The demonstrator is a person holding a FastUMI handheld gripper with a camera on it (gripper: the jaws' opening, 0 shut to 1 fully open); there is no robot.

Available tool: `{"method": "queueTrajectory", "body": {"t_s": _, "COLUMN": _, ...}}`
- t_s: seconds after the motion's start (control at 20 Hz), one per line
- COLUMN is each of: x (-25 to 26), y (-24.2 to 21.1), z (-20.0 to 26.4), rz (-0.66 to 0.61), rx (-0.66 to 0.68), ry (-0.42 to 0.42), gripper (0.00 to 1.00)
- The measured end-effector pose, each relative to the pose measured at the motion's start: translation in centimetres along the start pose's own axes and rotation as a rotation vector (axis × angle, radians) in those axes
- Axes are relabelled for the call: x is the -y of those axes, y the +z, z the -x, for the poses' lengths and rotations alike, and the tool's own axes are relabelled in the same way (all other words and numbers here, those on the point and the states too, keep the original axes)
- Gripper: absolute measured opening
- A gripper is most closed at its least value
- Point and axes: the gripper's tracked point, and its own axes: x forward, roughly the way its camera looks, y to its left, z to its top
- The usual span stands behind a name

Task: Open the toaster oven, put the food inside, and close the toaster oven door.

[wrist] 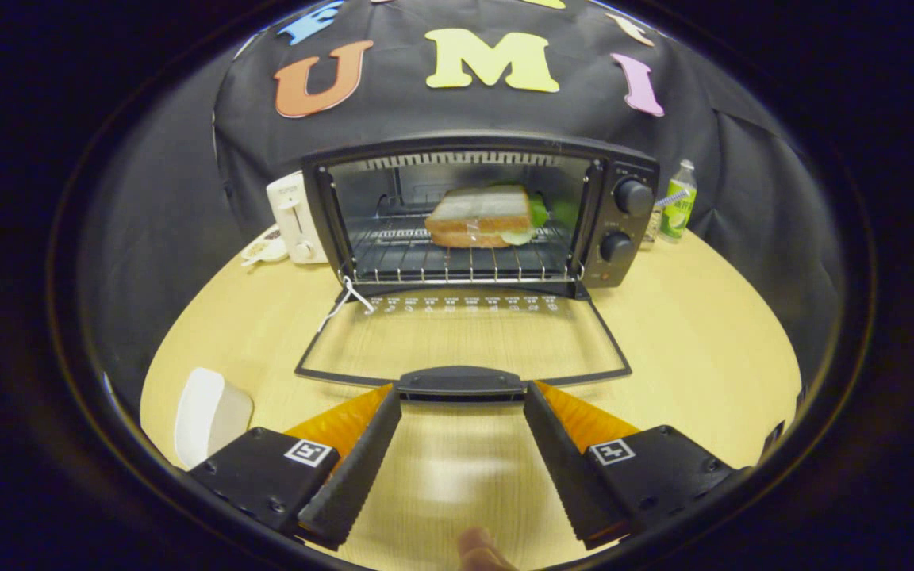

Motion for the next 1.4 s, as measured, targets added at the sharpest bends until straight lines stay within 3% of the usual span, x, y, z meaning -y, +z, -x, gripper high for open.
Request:
{"method": "queueTrajectory", "body": {"t_s": 0.25, "x": -0.6, "y": -1.4, "z": -0.9, "rz": -0.006, "rx": -0.059, "ry": 0.024, "gripper": 1.00}}
{"method": "queueTrajectory", "body": {"t_s": 0.4, "x": -0.2, "y": -0.6, "z": -1.2, "rz": 0.011, "rx": -0.037, "ry": -0.020, "gripper": 1.00}}
{"method": "queueTrajectory", "body": {"t_s": 0.75, "x": -0.3, "y": -0.2, "z": -0.7, "rz": 0.009, "rx": -0.027, "ry": -0.031, "gripper": 1.00}}
{"method": "queueTrajectory", "body": {"t_s": 1.05, "x": -0.4, "y": 1.3, "z": 0.8, "rz": 0.008, "rx": 0.035, "ry": -0.030, "gripper": 1.00}}
{"method": "queueTrajectory", "body": {"t_s": 1.4, "x": -0.7, "y": 4.7, "z": 3.0, "rz": -0.018, "rx": 0.216, "ry": -0.042, "gripper": 1.00}}
